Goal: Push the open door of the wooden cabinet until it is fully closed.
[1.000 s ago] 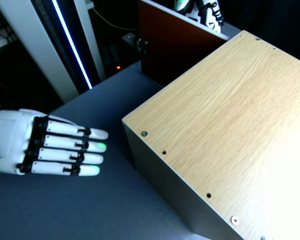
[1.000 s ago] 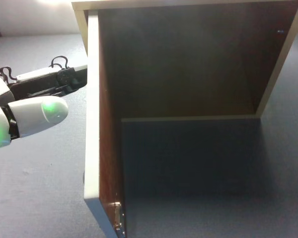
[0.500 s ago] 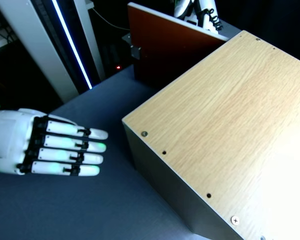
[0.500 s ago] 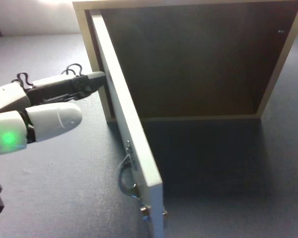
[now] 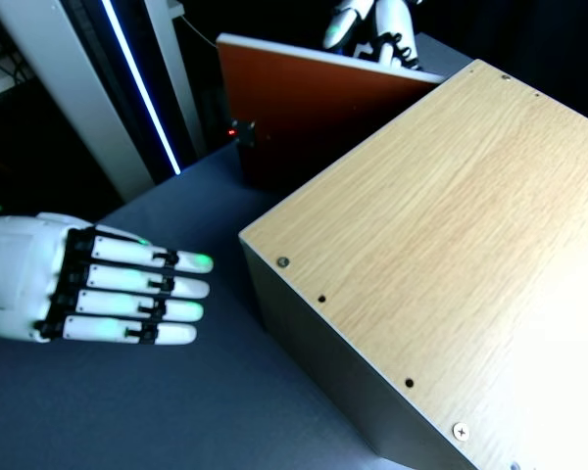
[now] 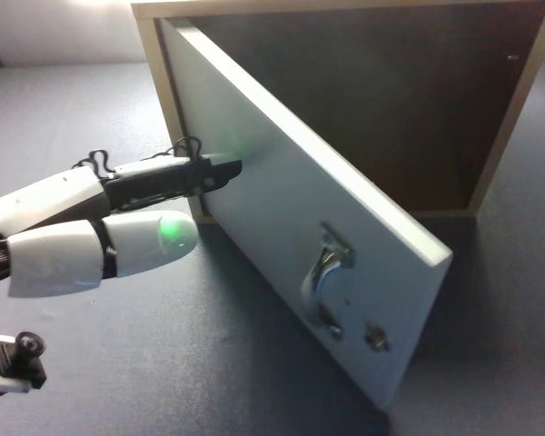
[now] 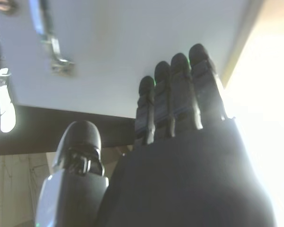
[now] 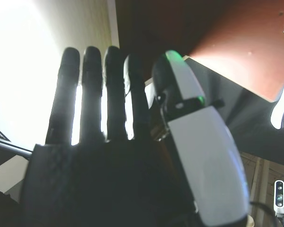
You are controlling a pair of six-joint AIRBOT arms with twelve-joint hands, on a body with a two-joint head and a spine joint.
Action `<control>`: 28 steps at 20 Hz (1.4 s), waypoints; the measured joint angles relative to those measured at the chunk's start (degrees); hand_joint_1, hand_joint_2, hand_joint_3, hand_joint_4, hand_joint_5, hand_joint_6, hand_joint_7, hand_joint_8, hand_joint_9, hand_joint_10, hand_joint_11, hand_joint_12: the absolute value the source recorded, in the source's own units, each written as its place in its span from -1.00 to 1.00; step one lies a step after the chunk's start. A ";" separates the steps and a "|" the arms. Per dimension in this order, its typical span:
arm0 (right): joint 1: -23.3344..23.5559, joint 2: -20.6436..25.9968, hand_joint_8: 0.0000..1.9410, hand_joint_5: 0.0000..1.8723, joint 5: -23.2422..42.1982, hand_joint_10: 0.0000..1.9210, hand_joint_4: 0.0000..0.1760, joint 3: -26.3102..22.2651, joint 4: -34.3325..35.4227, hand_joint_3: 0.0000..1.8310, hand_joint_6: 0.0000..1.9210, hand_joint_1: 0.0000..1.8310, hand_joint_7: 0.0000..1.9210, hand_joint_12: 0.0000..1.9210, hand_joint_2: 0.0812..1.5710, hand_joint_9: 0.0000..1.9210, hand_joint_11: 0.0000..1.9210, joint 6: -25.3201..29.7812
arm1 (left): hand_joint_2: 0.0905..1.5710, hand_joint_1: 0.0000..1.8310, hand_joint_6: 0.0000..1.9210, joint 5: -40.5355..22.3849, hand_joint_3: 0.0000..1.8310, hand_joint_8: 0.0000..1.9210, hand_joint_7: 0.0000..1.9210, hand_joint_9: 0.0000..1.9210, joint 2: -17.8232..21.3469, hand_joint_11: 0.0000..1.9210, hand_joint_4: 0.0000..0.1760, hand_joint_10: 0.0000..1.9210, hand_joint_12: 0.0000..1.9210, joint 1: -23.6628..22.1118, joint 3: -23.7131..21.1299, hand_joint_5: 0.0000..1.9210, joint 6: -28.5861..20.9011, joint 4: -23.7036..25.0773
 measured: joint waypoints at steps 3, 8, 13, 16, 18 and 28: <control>0.02 0.00 -1.00 -0.54 -0.04 -1.00 -1.00 0.09 0.11 -1.00 -1.00 -0.20 -0.57 -0.82 0.76 -0.63 -0.75 0.00 | 0.79 -1.00 -1.00 0.98 -0.99 -1.00 -0.78 -0.81 -1.38 -0.87 -0.87 -0.99 -0.99 -1.38 0.70 -0.84 0.00 0.72; 0.00 -0.04 -1.00 -0.54 -0.04 -1.00 -1.00 0.20 0.02 -1.00 -1.00 -0.20 -0.56 -0.82 0.75 -0.62 -0.75 0.02 | 0.79 -1.00 -0.99 1.27 -0.99 -0.99 -0.76 -0.78 -3.52 -0.84 -0.98 -0.99 -0.98 -2.23 1.99 -0.83 -0.02 0.52; 0.02 -0.28 -1.00 -0.53 -0.04 -1.00 -1.00 0.42 0.04 -1.00 -1.00 -0.17 -0.55 -0.83 0.75 -0.63 -0.76 0.00 | 0.77 -1.00 -0.99 2.69 -1.00 -1.00 -0.80 -0.79 -6.12 -0.76 -1.00 -1.00 -0.95 -4.83 4.09 -0.82 0.00 0.70; 0.02 -0.31 -1.00 -0.53 0.00 -1.00 -1.00 0.42 0.00 -1.00 -1.00 -0.20 -0.54 -0.82 0.75 -0.61 -0.74 0.02 | 0.75 -1.00 -0.98 3.63 -1.00 -0.99 -0.78 -0.77 -7.39 -0.72 -1.00 -0.99 -0.93 -5.97 4.90 -0.79 -0.04 0.48; 0.00 -0.39 -1.00 -0.53 -0.04 -1.00 -1.00 0.42 0.09 -1.00 -1.00 -0.21 -0.55 -0.83 0.75 -0.62 -0.76 0.02 | 0.73 -1.00 -0.99 4.07 -1.00 -0.99 -0.78 -0.78 -7.63 -0.74 -0.97 -0.99 -0.95 -6.49 5.05 -0.79 0.00 0.55; 0.02 -0.39 -1.00 -0.54 -0.07 -1.00 -1.00 0.42 0.11 -1.00 -1.00 -0.23 -0.54 -0.84 0.75 -0.62 -0.75 0.02 | 0.73 -1.00 -1.00 4.74 -1.00 -1.00 -0.82 -0.82 -11.19 -0.77 -0.89 -1.00 -0.97 -10.75 7.52 -0.82 0.02 0.33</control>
